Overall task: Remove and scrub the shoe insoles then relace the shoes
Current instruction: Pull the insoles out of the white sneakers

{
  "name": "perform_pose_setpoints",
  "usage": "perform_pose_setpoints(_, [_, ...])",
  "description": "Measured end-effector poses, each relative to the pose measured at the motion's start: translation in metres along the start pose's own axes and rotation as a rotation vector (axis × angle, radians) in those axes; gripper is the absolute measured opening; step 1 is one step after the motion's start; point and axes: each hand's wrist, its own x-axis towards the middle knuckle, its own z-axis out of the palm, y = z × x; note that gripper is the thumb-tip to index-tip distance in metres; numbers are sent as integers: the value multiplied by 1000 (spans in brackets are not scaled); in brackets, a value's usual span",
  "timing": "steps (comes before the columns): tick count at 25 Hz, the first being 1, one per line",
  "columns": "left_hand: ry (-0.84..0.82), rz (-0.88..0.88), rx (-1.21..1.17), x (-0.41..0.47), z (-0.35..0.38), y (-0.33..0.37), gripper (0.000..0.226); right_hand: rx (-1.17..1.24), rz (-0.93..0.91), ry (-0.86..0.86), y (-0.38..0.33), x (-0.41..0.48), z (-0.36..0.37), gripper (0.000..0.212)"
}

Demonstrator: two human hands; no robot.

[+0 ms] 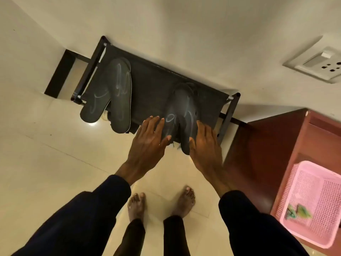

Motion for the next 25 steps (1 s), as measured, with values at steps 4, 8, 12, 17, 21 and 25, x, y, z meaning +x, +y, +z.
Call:
perform_pose_setpoints(4, [3, -123, -80, 12, 15, 6, 49, 69, 108, 12, 8, 11, 8, 59])
perform_pose_setpoints(8, [-14, -165, -76, 13, 26, 2, 49, 84, 118, 22, 11, 11, 17, 59])
perform_pose_setpoints(12, [10, -130, -33, 9, 27, -4, 50, 57, 68, 74, 8, 11, 19, 57])
perform_pose_setpoints(17, [24, -90, 8, -24, 26, -27, 54, -1, -30, 118, -13, -8, 25, 56])
perform_pose_setpoints(21, [-22, -62, 4, -59, 30, -51, 54, -38, -73, 171, -46, -43, 49, 54])
perform_pose_setpoints(25, [-45, 29, 21, -93, 39, -78, 53, -82, -62, 117, -64, -86, 93, 58])
